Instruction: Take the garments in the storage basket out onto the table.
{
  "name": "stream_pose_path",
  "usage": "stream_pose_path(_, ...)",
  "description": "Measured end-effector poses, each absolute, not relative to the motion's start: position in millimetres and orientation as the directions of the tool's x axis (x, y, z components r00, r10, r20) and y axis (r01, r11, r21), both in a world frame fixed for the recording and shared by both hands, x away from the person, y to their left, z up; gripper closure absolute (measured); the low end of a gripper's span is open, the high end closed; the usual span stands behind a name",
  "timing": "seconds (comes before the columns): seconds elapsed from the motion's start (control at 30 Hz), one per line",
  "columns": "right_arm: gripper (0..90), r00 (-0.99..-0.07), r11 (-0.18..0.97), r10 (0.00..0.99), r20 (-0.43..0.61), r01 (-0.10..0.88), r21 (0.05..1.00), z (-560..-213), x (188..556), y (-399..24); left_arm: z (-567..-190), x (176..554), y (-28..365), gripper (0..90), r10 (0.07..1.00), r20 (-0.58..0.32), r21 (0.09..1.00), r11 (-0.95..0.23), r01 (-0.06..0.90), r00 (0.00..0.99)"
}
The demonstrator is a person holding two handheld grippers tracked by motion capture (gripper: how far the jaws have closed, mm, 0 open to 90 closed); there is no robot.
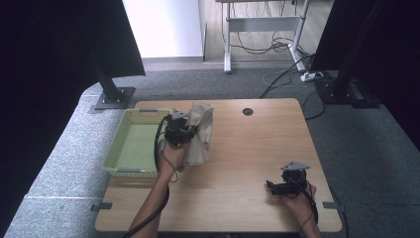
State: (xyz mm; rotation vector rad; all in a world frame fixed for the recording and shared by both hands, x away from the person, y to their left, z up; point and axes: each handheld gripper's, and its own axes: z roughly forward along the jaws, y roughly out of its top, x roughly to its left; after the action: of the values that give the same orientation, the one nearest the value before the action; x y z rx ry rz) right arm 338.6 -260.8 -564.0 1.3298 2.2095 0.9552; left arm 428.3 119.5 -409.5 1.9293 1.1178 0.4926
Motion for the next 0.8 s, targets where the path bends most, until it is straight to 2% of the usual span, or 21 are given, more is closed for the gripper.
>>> stream_pose_path(0.3, 0.0, -0.477, 0.32, 0.879, 0.016, 0.614, 0.722, -564.0, 338.6, -260.8, -426.2, 429.3, 87.8, 79.0, 0.82, -0.092, 0.802, -0.275, 0.531, 0.564)
stream_pose_path(0.33, 0.0, -0.479, 0.321, 0.878, 0.016, 0.613, 0.722, -564.0, 338.7, -260.9, -437.6, 430.1, 73.9, 78.9, 0.809, -0.103, 0.789, -0.288, 0.542, 0.579)
stream_pose_path(0.8, 0.0, -0.481, 0.322, 0.877, 0.018, 0.614, 0.721, -564.0, 338.7, -260.7, -479.9, 437.1, 34.4, 78.4, 0.779, -0.125, 0.755, -0.327, 0.568, 0.614)
